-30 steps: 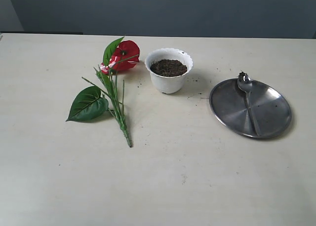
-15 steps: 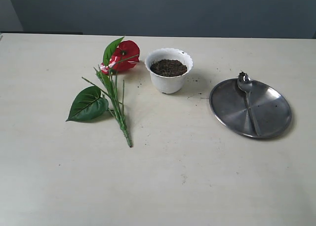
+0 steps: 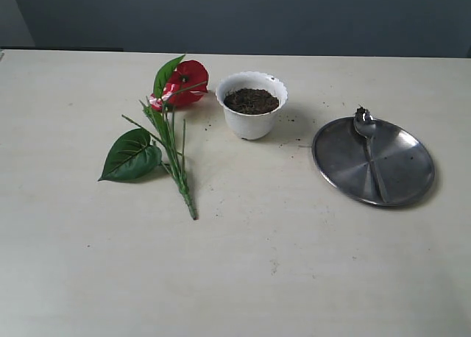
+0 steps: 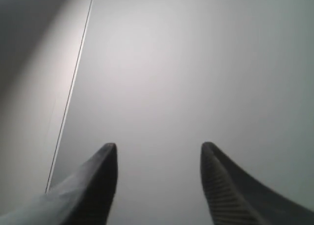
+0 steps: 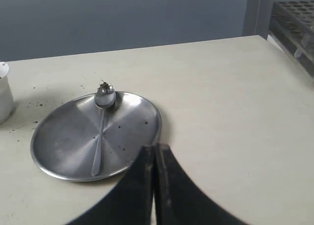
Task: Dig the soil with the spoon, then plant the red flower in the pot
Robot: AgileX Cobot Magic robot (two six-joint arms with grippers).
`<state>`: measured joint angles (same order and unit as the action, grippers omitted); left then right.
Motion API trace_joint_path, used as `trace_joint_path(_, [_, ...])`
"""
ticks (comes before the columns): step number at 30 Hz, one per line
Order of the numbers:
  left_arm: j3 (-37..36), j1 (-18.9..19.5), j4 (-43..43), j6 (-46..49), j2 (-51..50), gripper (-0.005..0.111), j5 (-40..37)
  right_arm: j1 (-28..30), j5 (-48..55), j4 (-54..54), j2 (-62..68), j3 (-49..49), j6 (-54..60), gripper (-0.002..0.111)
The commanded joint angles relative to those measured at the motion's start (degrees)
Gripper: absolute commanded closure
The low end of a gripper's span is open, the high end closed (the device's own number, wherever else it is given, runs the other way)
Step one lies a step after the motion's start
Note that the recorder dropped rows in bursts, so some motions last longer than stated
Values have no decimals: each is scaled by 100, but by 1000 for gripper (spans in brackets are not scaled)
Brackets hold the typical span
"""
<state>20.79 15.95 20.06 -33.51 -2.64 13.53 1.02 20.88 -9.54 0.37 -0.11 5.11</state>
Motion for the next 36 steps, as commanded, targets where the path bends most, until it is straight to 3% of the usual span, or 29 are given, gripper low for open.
trace_joint_path(1, [1088,-10,1885,-1768,-872,46,-207,21,-6,-4,-37,11,7,108])
trace_joint_path(6, [2224,-10,5200,-4960,-2142,46,126,21,-6,-4,-37,11,7,108])
trace_joint_path(10, [3262,-10,7940,-7675,-3316,46,1130,21,-6,-14,-37,11,7,108])
trace_joint_path(12, [3729,-10,7989,-7867,-3864,47,1617,21,-6,-14,-37,11,7,108])
trace_joint_path(17, [4657,-10,7989,-7423,-4758,53,2001,21,-6,-14,-37,11,7,108])
trace_joint_path(24, [5183,-46,7989,-7750,-5557,59,2926,21,-6,-14,-37,11,7,108])
trace_joint_path(30, [5183,-587,7989,-7726,-6171,59,2940,21,-6,-1,-37,11,7,108])
trace_joint_path(36, [5183,-1447,7989,-7555,-6760,59,2507,21,-6,-1,-37,11,7,108])
